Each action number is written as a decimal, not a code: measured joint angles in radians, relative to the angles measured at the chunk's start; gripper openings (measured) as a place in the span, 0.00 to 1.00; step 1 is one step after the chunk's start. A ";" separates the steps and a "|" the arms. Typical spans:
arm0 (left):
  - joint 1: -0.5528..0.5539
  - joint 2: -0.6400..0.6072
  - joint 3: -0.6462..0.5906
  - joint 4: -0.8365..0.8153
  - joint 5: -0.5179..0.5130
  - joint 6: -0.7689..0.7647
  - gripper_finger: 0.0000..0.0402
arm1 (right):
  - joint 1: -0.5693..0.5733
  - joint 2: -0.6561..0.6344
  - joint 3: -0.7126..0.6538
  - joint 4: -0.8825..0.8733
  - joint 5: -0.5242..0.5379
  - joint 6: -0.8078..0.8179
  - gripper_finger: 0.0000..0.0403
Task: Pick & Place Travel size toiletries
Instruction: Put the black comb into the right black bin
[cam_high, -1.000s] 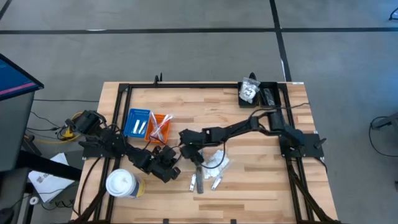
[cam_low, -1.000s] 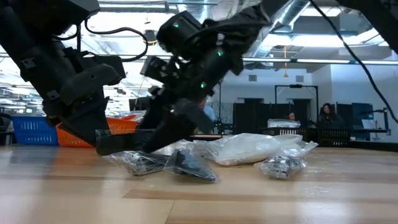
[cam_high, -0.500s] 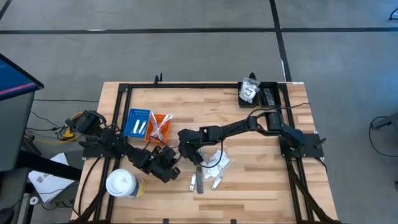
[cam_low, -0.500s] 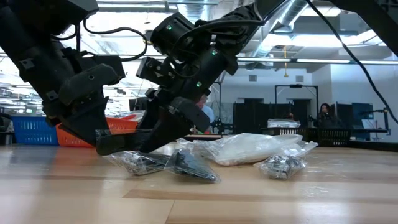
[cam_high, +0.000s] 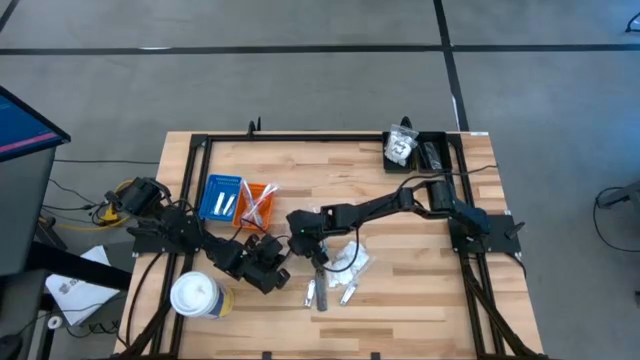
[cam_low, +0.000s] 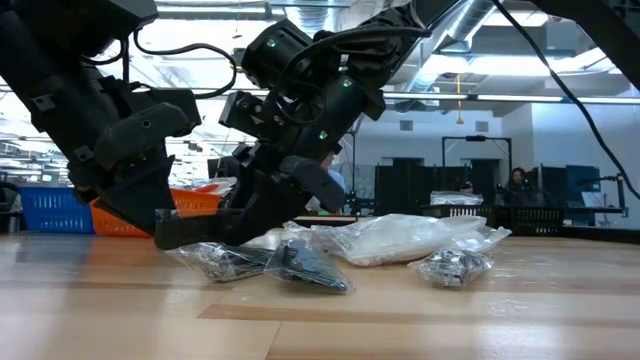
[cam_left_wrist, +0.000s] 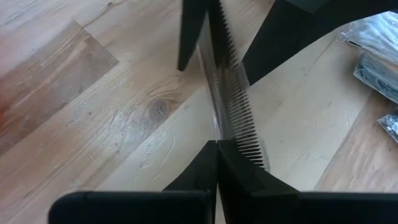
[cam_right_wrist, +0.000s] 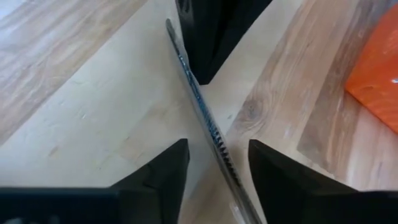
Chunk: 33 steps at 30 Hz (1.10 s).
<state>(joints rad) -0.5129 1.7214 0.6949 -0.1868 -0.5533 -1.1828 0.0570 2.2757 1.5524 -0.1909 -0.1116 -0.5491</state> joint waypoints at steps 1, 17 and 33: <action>0.000 0.000 0.000 0.000 0.000 0.000 0.00 | 0.000 0.000 0.000 -0.001 -0.001 0.000 0.39; 0.000 -0.037 -0.002 0.003 -0.002 0.028 0.00 | 0.001 0.000 0.000 -0.027 -0.003 0.000 0.09; -0.116 -0.210 -0.023 0.009 -0.294 0.091 0.01 | -0.011 -0.034 -0.004 -0.086 0.010 0.027 0.04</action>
<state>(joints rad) -0.6285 1.5114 0.6716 -0.1778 -0.8473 -1.0916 0.0463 2.2419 1.5482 -0.2768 -0.1015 -0.5219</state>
